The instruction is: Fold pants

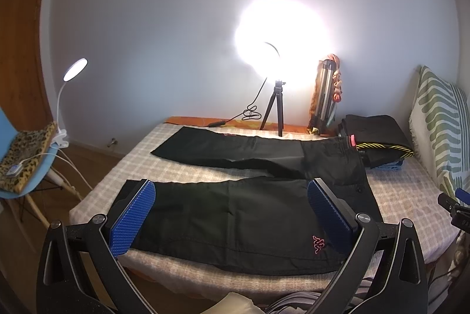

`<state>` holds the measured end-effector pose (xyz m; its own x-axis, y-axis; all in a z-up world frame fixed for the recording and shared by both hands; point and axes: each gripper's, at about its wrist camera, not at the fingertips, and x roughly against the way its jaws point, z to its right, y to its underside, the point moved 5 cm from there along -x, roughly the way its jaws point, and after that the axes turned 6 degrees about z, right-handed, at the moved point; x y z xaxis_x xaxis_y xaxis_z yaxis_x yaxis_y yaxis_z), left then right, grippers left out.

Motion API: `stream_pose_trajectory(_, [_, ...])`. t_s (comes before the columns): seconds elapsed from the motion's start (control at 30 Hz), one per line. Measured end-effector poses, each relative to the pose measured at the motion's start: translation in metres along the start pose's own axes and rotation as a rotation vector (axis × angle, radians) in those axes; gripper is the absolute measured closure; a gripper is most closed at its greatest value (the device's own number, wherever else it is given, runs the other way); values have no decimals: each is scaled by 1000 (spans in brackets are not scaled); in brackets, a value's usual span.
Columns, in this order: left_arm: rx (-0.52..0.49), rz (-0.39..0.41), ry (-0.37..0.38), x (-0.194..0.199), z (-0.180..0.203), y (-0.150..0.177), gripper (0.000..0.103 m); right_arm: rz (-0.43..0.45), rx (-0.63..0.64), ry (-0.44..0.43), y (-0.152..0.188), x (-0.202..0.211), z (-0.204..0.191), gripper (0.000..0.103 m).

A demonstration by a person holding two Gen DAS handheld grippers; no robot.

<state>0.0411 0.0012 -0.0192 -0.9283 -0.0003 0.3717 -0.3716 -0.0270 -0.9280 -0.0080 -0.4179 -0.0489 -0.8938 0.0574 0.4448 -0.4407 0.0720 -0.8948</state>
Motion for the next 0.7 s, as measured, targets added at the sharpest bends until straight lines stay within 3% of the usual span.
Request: stream_pose_trajectory(0.7, [-3,-12,0,-6,2,2,0,-3,2,-4,2,-4,1,3])
